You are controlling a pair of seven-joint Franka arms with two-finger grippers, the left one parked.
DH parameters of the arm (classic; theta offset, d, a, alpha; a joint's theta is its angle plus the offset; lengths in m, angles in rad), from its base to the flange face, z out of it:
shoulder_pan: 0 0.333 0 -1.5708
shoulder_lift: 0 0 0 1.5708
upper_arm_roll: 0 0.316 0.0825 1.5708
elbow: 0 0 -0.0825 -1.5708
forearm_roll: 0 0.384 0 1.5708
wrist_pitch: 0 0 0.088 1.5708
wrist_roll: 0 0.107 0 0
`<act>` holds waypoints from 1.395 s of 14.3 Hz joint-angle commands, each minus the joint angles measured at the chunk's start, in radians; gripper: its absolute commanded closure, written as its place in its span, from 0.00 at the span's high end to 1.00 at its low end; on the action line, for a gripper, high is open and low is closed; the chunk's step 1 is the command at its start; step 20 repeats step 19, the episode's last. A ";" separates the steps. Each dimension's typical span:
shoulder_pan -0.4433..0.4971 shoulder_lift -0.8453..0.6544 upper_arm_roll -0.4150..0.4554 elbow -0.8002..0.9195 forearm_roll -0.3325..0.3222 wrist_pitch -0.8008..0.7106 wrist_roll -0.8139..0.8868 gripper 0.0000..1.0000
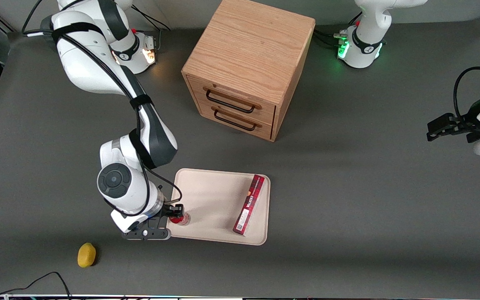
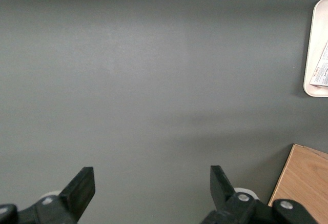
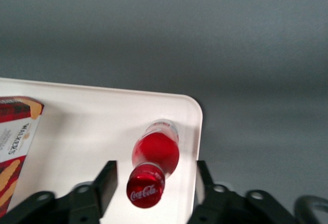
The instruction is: Place coke bottle on tray
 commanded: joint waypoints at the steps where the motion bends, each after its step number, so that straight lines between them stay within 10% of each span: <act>1: -0.032 -0.116 0.002 -0.070 0.000 -0.102 -0.021 1.00; 8: -0.239 -0.735 0.005 -0.611 0.006 -0.225 -0.355 1.00; 20: -0.367 -0.873 -0.004 -0.559 0.054 -0.431 -0.448 1.00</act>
